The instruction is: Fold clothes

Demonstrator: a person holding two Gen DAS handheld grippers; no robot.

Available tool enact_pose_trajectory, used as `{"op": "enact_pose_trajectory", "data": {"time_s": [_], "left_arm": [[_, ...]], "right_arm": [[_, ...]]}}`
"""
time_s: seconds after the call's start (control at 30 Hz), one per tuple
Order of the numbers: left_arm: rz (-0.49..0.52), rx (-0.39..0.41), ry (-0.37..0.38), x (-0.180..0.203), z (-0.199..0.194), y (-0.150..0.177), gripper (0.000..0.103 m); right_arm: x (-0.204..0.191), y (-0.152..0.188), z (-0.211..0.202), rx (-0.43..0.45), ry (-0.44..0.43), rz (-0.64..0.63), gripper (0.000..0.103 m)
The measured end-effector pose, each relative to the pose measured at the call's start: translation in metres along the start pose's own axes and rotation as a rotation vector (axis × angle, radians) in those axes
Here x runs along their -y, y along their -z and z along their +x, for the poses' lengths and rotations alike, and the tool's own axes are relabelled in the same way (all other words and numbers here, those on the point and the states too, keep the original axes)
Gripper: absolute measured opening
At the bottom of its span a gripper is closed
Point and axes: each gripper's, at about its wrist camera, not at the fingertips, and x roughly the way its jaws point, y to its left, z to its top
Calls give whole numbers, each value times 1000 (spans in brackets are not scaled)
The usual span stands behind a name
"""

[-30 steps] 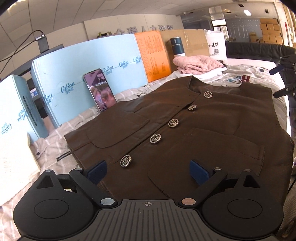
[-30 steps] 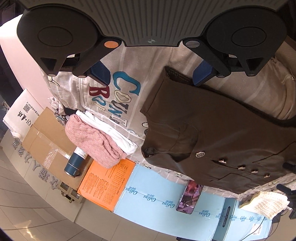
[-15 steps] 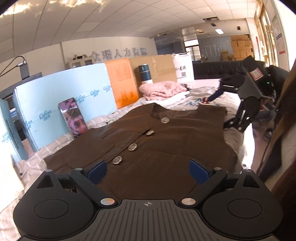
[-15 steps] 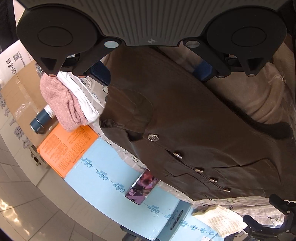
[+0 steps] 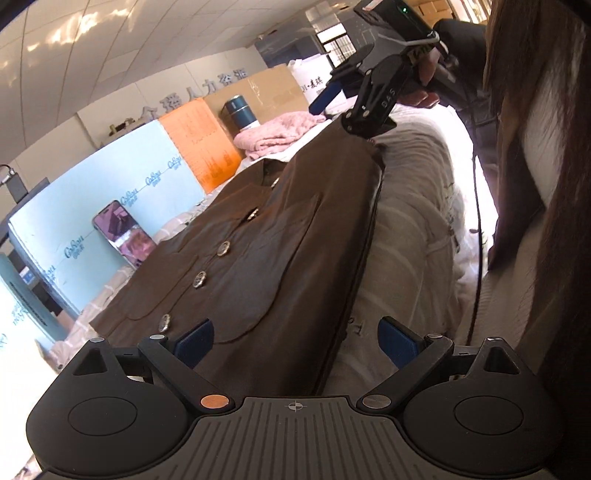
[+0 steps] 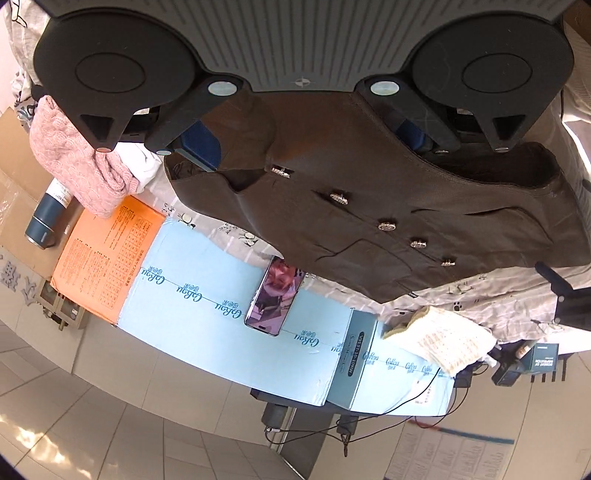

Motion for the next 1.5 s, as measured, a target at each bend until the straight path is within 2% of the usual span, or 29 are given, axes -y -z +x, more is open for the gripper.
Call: {"op": "enact_pose_trajectory", "data": {"time_s": [0.1,0.23,0.27,0.33,0.37,0.4,0.47,0.57,0.63,0.77,1.0,1.17,1.33,1.5], "left_arm": [[-29,27,-97,-13,-1,2,97],[-95,48,-133,-37,-2,8,97],[-106,55,-119,-41,-2,8,94],[-126,68,-74,-49,-2,8,76],[-137,70,-47,-54,-1,7,55],[-143,77,-39,-58,-1,6,43],[-155,91,-24,-65,0,5,33],[-155,123,-34,-73,-1,1,24],[-150,142,-48,-79,-1,-3,20],[-112,152,-92,-95,6,-10,14],[-56,143,-147,-142,33,-21,12],[-83,91,-79,-198,71,-26,12],[-121,9,1,-232,119,-17,12],[-193,-70,79,-258,160,1,12]], "right_arm": [[-6,3,-1,-16,39,-51,96],[-11,25,-4,-116,141,-126,96],[-10,32,-4,-145,168,-134,96],[-8,45,-5,-188,226,-141,92],[-9,49,-7,-192,240,-151,86],[-9,52,-9,-193,252,-161,80],[-9,52,-14,-190,237,-163,42],[-5,44,-21,-155,214,-161,18],[2,34,-25,-118,211,-160,10],[19,10,-25,-23,219,-179,5],[49,-30,15,36,192,-285,4],[82,-56,66,27,127,-294,4],[109,-60,126,-45,53,-282,4],[133,-55,168,-128,-9,-236,4]]}}
